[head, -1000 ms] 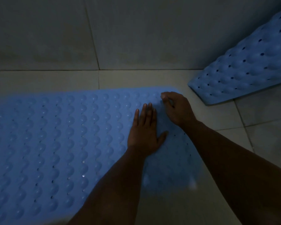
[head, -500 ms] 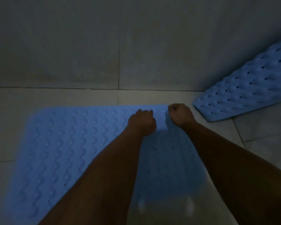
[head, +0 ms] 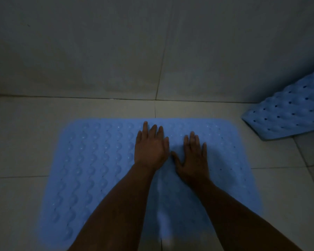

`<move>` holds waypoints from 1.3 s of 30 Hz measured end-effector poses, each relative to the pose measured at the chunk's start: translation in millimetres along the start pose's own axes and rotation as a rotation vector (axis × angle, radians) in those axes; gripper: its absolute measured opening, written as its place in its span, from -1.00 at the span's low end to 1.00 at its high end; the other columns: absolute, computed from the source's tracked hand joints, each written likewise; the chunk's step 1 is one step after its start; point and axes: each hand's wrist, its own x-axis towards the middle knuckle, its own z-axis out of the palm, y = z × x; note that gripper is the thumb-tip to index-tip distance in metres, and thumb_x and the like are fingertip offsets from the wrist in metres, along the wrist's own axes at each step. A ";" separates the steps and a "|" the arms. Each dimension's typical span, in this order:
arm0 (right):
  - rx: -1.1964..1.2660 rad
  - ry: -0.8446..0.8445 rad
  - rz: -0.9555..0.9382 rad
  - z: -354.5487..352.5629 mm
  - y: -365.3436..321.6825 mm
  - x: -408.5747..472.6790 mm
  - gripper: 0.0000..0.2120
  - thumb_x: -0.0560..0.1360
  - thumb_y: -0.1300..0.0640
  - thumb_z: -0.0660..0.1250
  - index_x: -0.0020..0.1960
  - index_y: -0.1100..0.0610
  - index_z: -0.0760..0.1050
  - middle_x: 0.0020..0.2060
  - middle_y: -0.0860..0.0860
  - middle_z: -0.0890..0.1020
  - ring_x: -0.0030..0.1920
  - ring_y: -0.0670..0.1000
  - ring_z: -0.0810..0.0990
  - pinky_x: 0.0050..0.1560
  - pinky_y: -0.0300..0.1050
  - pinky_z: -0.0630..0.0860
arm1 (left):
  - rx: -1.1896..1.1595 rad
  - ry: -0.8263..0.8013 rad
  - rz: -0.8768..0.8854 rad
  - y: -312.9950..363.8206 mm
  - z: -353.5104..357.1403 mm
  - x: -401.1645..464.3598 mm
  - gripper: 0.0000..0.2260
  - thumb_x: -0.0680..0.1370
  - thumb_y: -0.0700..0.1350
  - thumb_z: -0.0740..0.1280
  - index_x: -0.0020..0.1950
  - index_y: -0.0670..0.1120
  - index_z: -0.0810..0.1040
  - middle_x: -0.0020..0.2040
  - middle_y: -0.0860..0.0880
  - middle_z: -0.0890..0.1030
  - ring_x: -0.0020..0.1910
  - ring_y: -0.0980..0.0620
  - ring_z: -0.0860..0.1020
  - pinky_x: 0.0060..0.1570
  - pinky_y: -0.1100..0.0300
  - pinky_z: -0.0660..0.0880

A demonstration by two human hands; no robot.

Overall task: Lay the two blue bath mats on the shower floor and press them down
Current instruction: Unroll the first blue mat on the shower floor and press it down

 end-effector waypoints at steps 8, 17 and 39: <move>0.011 -0.090 0.004 -3.1 -2.3 1.9 0.03 0.46 -0.57 -0.11 0.64 0.16 -0.18 0.62 0.10 -0.21 0.62 0.06 -0.28 0.59 0.18 -0.25 | 0.125 -0.019 0.019 -14.8 9.7 -4.7 -0.39 0.66 0.18 -0.19 0.67 -0.05 0.04 0.68 -0.09 0.02 0.62 -0.21 -0.32 0.56 -0.28 -0.21; 0.436 -0.482 0.203 -93.7 11.3 64.9 0.01 0.35 -0.63 0.08 0.50 0.09 0.39 0.54 0.09 0.32 0.54 0.12 0.29 0.55 0.09 0.19 | 0.131 -0.056 0.066 10.9 -20.5 -9.1 -0.33 0.60 0.19 -0.33 0.67 -0.05 -0.04 0.68 -0.09 -0.04 0.61 -0.19 -0.33 0.57 -0.25 -0.22; 0.468 0.267 -0.050 -45.0 57.4 94.8 -0.70 0.63 0.01 0.24 0.03 0.20 0.65 0.08 0.15 0.64 0.22 0.16 0.54 0.27 0.01 0.47 | 0.151 -0.017 0.163 45.9 71.4 -19.5 -0.25 0.65 0.34 -0.12 0.67 -0.15 -0.05 0.67 -0.18 -0.18 0.64 -0.14 -0.28 0.58 -0.25 -0.11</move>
